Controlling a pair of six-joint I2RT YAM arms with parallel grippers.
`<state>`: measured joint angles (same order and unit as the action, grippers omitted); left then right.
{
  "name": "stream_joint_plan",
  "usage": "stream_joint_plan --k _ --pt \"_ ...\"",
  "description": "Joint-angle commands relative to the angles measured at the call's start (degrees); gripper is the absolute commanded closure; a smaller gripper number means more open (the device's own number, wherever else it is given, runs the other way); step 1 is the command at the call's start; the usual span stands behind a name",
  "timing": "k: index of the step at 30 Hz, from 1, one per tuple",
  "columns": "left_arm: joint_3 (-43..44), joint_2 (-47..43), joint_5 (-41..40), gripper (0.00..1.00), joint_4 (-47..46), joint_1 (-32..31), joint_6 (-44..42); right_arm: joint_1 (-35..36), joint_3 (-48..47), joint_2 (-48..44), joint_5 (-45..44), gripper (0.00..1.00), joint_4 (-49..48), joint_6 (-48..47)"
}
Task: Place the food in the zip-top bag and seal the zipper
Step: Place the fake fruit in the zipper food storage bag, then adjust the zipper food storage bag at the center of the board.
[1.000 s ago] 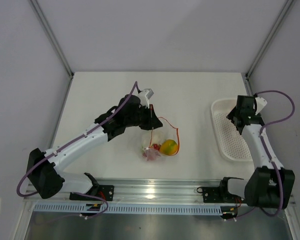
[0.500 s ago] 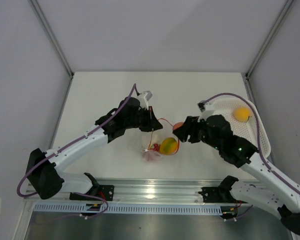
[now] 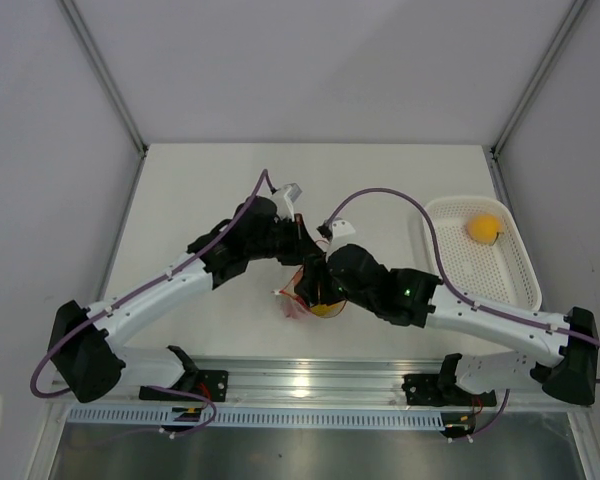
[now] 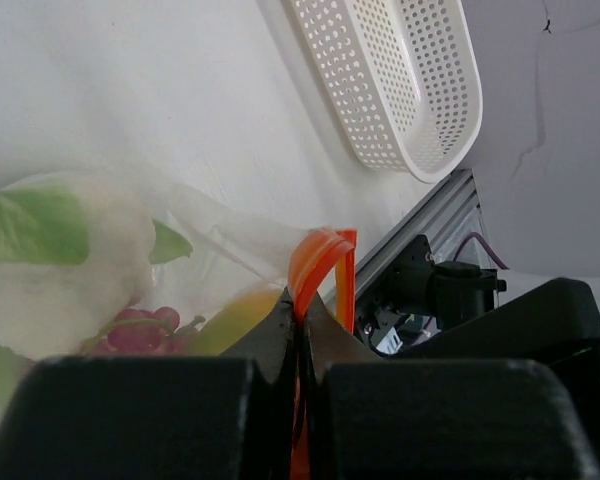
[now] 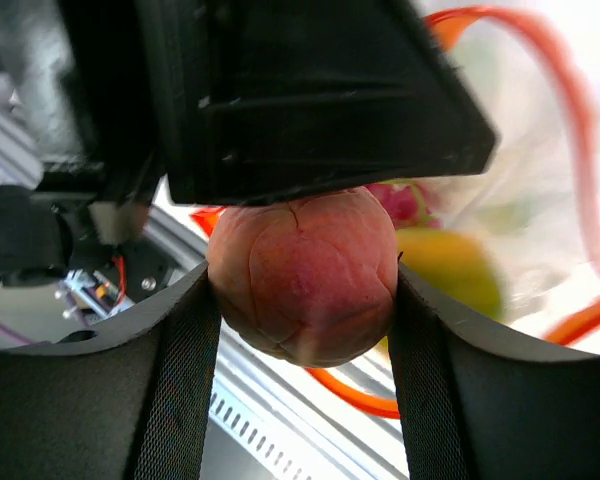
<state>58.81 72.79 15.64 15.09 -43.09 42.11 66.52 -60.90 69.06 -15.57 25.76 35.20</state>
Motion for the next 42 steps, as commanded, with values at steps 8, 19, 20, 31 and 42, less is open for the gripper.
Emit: stream_joint_plan --k 8,19,20,31,42 --pt "-2.1 -2.7 3.6 0.99 -4.8 0.3 3.1 0.5 -3.0 -2.3 -11.1 0.09 3.7 3.0" --pt "-1.1 -2.7 3.3 0.99 -4.4 0.3 3.0 0.5 -2.0 -8.9 -20.5 0.24 13.4 12.6" --pt "-1.1 -2.6 3.3 0.99 -4.5 0.3 3.0 0.5 -0.6 -9.6 -20.5 0.3 14.0 13.9" --pt "-1.0 -2.0 3.8 1.0 -4.8 0.3 2.7 0.5 9.2 -14.4 -18.1 0.56 15.5 21.1" --pt "-1.0 -2.7 3.3 0.99 -3.8 0.3 1.8 0.5 11.6 -11.8 -16.5 0.69 11.2 20.9"
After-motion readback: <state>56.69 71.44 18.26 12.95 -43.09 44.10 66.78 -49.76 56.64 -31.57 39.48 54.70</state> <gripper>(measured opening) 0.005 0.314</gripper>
